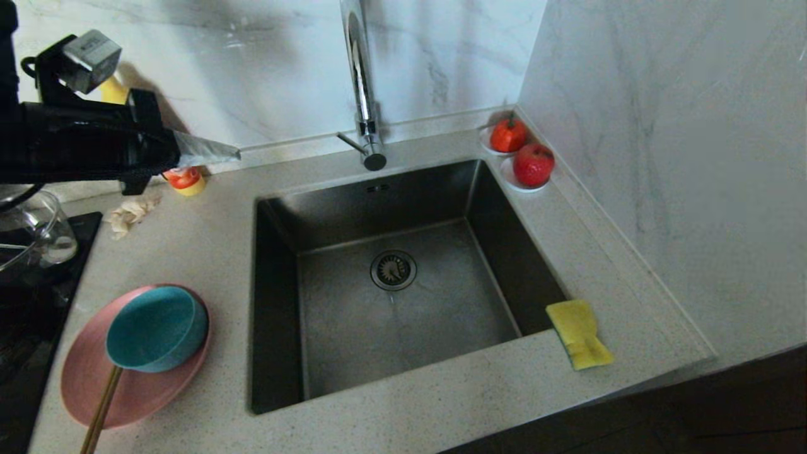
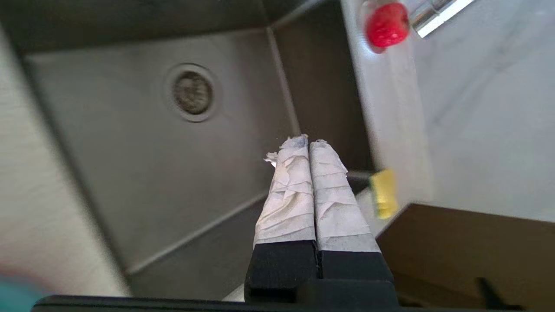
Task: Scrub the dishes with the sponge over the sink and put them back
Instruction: Turn on the faucet
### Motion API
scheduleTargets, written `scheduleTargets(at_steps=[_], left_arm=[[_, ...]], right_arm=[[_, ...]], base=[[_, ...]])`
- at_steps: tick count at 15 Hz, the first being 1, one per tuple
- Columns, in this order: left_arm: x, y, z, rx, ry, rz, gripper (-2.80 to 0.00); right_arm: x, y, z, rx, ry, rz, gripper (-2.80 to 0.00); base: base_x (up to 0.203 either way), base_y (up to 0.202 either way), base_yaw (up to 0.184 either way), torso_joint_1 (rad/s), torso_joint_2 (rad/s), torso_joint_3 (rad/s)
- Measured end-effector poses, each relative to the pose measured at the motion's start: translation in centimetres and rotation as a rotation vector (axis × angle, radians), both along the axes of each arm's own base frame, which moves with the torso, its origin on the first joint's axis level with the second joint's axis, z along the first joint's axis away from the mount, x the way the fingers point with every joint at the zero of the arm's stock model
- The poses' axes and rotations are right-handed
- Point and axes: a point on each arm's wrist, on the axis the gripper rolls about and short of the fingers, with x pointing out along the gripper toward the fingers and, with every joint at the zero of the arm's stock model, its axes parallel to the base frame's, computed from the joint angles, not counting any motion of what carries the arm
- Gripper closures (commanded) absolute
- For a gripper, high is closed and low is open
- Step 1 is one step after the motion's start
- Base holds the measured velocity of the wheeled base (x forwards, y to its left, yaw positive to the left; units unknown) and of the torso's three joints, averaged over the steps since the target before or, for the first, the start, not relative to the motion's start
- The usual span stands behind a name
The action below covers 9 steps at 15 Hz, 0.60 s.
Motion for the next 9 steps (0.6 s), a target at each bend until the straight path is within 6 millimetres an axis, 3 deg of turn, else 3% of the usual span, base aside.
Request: scheduleTargets(at_steps=[4, 9], left_arm=[[4.9, -0.8, -1.5, -0.103, -0.049, -0.006, 0.00], [9.4, -3.6, -3.9, -0.159, -0.038, -0.030, 0.00]], right_arm=[[0.0, 0.0, 0.0, 0.000, 0.000, 0.000, 0.00], [0.0, 0.0, 0.0, 0.000, 0.001, 0.000, 0.00]], base=[[0.000, 0.000, 0.000, 0.000, 0.00, 0.000], [0.000, 0.000, 0.000, 0.000, 0.00, 0.000]])
